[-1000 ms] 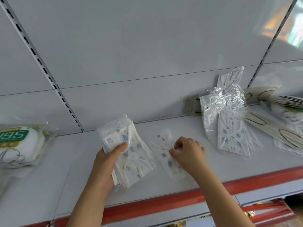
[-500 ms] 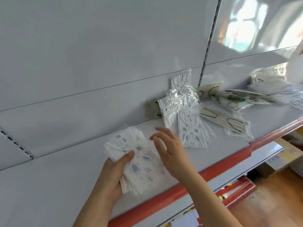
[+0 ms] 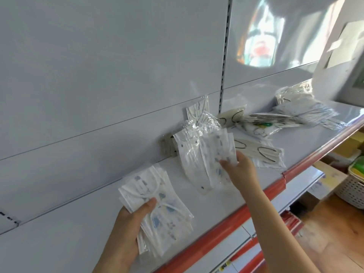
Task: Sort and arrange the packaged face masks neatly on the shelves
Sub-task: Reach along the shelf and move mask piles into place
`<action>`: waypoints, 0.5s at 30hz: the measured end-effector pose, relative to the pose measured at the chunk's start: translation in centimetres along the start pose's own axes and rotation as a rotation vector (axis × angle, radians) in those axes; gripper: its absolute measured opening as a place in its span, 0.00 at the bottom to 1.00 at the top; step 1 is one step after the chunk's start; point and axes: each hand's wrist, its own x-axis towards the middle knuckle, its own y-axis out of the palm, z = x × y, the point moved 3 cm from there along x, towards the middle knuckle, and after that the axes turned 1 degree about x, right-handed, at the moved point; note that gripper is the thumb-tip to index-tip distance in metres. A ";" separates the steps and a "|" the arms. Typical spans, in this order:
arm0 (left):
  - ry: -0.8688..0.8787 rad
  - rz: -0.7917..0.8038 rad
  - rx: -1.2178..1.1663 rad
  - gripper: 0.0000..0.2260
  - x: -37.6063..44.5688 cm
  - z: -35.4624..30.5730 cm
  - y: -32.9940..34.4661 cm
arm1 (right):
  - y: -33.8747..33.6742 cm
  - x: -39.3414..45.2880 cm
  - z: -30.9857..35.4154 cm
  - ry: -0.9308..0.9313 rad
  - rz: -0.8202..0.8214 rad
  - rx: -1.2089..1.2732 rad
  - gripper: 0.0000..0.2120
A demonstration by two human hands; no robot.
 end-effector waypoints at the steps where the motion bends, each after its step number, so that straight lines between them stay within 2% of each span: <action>1: 0.004 -0.010 -0.001 0.13 0.0 -0.1 0.0 | -0.6 -0.7 0.4 -0.009 -0.015 0.151 0.04; 2: 0.009 -0.017 -0.006 0.13 0.2 -0.1 0.0 | -1.1 -1.5 1.1 -0.003 -0.011 0.320 0.06; 4: 0.016 -0.015 -0.022 0.12 0.3 -0.2 0.2 | -0.9 -3.0 2.4 0.015 0.101 0.614 0.09; 5: 0.020 0.003 -0.034 0.12 0.3 -0.2 0.5 | -0.1 -3.9 3.1 0.018 0.184 0.650 0.09; 6: 0.018 0.043 -0.048 0.13 0.1 -0.3 0.9 | 1.1 -5.1 3.6 -0.004 0.263 0.570 0.09; 8: -0.004 0.118 -0.045 0.18 -0.3 -0.4 1.8 | 4.2 -7.4 3.9 -0.170 0.418 0.191 0.07; 9: 0.005 0.126 -0.020 0.19 -0.4 -0.4 2.1 | 5.6 -8.4 4.0 -0.272 0.491 0.003 0.09; 11: 0.023 0.045 0.014 0.17 -0.1 -0.2 1.6 | 7.0 -8.7 3.3 -0.377 0.604 -0.175 0.15; 12: 0.011 -0.019 0.011 0.16 0.2 0.0 1.0 | 6.7 -7.7 2.9 -0.372 0.595 -0.165 0.20; 13: -0.010 -0.069 0.004 0.14 0.4 0.2 0.3 | 6.0 -6.3 2.4 -0.327 0.505 -0.141 0.25; 14: -0.029 -0.110 -0.001 0.13 0.5 0.2 -0.4 | 5.1 -4.3 1.5 -0.264 0.345 -0.211 0.30; 15: -0.033 -0.143 -0.005 0.11 0.5 0.1 -1.0 | 4.0 -2.5 0.8 -0.205 0.187 -0.417 0.36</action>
